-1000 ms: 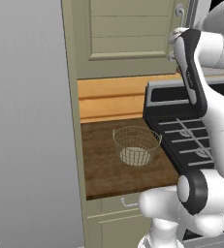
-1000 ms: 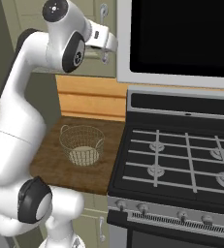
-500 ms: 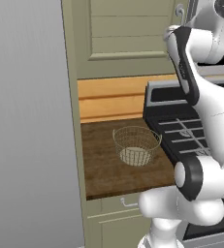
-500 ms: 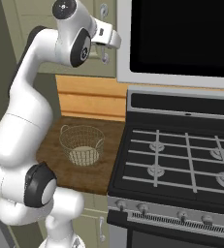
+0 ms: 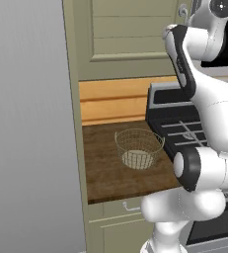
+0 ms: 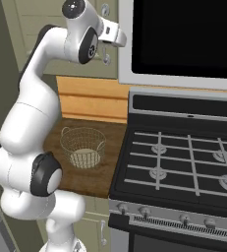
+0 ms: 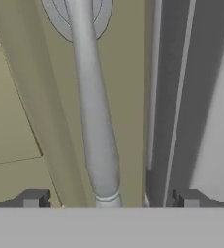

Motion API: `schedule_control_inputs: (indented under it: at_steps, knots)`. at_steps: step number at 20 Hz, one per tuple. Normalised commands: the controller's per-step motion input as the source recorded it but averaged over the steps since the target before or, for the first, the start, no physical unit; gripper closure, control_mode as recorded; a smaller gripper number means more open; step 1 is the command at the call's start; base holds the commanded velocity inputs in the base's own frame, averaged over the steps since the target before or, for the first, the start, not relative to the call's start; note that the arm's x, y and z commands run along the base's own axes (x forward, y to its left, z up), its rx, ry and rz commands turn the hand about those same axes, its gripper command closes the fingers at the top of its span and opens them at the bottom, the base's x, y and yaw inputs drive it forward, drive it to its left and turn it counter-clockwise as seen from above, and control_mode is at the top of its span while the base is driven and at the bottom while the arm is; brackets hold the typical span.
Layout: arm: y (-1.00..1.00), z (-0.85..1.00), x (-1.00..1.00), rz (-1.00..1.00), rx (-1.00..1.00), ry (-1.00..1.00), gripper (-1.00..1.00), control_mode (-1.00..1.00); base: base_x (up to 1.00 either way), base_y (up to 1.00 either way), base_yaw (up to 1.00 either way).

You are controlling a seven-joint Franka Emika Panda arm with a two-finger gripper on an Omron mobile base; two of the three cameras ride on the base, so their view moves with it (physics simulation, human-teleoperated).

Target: Open the cabinet, pick up the bread from the cabinet and place it in the basket. Then move the basket to the dining counter.

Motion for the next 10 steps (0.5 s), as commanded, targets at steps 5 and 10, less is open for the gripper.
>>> schedule_control_inputs:
  at_steps: [5, 10]
  knots:
    - [-0.13, 0.00, 0.35, 0.00, 0.00, 0.00, -1.00, -1.00, 0.00, 0.00, 0.00]
    - [-0.02, -0.02, 0.26, 0.00, 0.00, 0.00, -1.00, -1.00, 0.00, 0.00, 0.00]
